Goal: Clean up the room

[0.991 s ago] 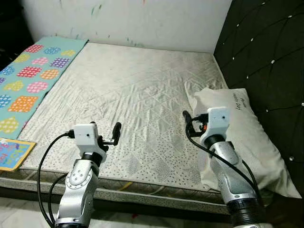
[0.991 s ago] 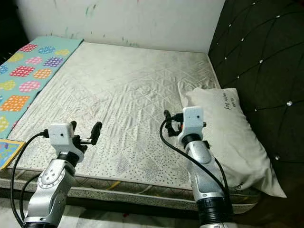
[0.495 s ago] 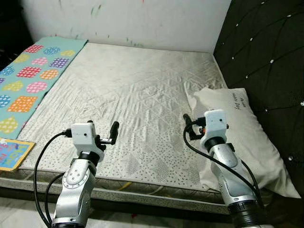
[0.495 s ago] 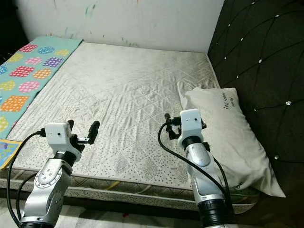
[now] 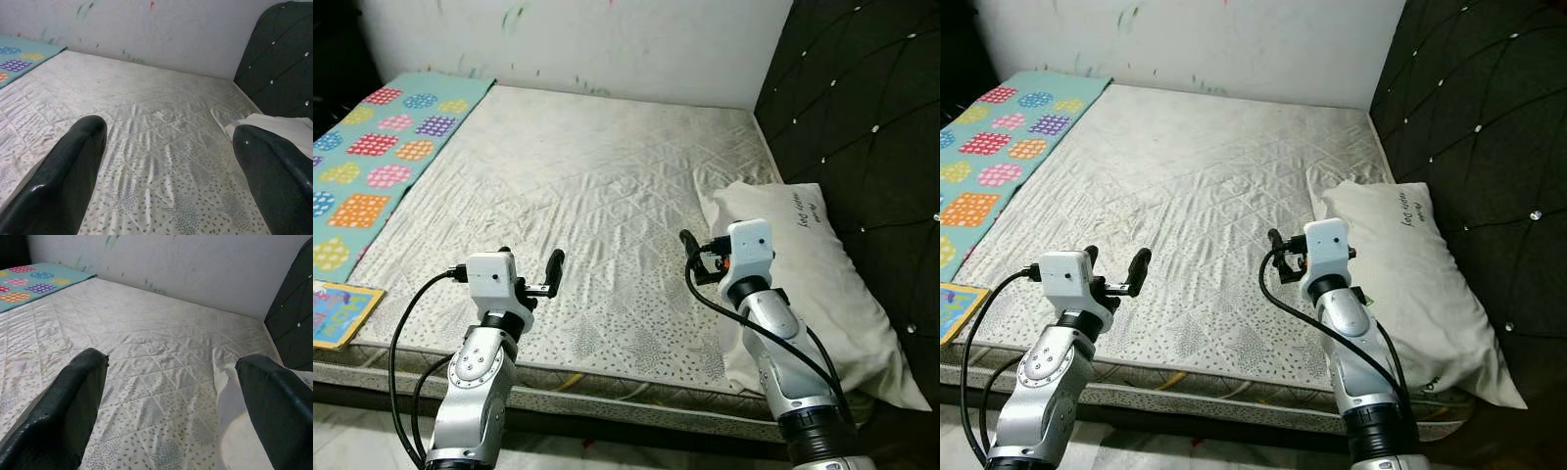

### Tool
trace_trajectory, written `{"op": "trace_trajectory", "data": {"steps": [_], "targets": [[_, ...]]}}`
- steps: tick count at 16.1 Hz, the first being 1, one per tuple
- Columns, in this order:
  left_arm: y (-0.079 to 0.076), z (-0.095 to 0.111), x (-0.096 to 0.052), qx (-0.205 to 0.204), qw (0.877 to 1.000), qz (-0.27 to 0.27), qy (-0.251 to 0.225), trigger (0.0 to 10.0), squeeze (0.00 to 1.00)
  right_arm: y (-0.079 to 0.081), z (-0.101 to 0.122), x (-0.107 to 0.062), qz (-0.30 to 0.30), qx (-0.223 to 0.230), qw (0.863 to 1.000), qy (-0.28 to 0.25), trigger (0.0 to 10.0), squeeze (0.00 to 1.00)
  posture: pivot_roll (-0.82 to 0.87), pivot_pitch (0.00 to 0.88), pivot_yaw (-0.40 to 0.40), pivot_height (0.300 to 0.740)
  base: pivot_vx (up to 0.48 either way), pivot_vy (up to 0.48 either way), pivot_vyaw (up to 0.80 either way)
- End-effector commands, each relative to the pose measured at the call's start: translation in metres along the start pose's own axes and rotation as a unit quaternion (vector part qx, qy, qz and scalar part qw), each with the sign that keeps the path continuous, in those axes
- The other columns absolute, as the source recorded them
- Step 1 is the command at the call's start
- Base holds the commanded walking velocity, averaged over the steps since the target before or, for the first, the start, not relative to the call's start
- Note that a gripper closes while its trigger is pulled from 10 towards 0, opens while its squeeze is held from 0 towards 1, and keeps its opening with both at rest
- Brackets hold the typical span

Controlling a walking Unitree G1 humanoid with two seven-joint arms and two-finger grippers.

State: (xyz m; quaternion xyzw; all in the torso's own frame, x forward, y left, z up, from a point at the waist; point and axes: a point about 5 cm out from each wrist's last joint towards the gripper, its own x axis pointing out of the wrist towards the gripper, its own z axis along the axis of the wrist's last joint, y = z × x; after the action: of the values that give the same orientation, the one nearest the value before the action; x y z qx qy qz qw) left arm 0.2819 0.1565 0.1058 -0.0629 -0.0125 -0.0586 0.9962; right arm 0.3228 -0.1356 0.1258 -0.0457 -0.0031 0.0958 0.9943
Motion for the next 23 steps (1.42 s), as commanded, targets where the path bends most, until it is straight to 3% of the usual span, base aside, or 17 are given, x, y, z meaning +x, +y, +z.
{"op": "trace_trajectory", "data": {"steps": [1,6,8,9,12,16,23], "targets": [[-0.002,0.005,0.000,0.008,1.000,0.000,-0.010,10.0,0.00,-0.001,-0.002,0.000,0.001,0.001,1.000,0.006,10.0,0.00,-0.05,0.000,-0.064,0.740,0.000,0.000,0.00],[-0.008,0.003,0.001,-0.014,1.000,-0.006,-0.002,10.0,0.00,-0.009,0.001,-0.002,-0.005,0.000,1.000,0.011,10.0,0.00,-0.11,0.031,-0.052,0.740,0.000,0.000,0.00],[-0.010,0.005,0.002,0.000,1.000,-0.016,-0.003,10.0,0.00,-0.011,-0.002,-0.003,-0.023,0.010,1.000,0.019,10.0,0.00,-0.11,0.044,-0.044,0.740,0.000,0.000,0.00],[-0.014,0.011,0.004,0.022,0.999,-0.031,-0.013,10.0,0.00,-0.008,0.001,-0.003,-0.034,0.030,0.999,0.021,10.0,0.00,-0.11,0.051,-0.042,0.740,0.000,0.000,0.00],[-0.014,0.010,-0.001,0.024,0.999,-0.027,-0.010,10.0,0.00,0.005,0.002,-0.005,-0.017,0.027,0.999,0.020,10.0,0.00,-0.10,0.070,-0.042,0.740,0.000,0.000,-0.17],[-0.012,0.008,-0.004,0.022,1.000,-0.021,-0.008,10.0,0.00,0.004,0.001,-0.003,-0.020,0.030,0.999,0.026,10.0,0.00,-0.09,0.060,-0.054,0.740,0.000,0.000,-0.63],[-0.014,0.007,-0.003,0.018,0.999,-0.027,-0.005,10.0,0.00,0.002,-0.002,-0.004,-0.025,0.025,0.999,0.032,10.0,0.00,-0.10,0.059,-0.047,0.740,0.000,0.000,0.00]]}}
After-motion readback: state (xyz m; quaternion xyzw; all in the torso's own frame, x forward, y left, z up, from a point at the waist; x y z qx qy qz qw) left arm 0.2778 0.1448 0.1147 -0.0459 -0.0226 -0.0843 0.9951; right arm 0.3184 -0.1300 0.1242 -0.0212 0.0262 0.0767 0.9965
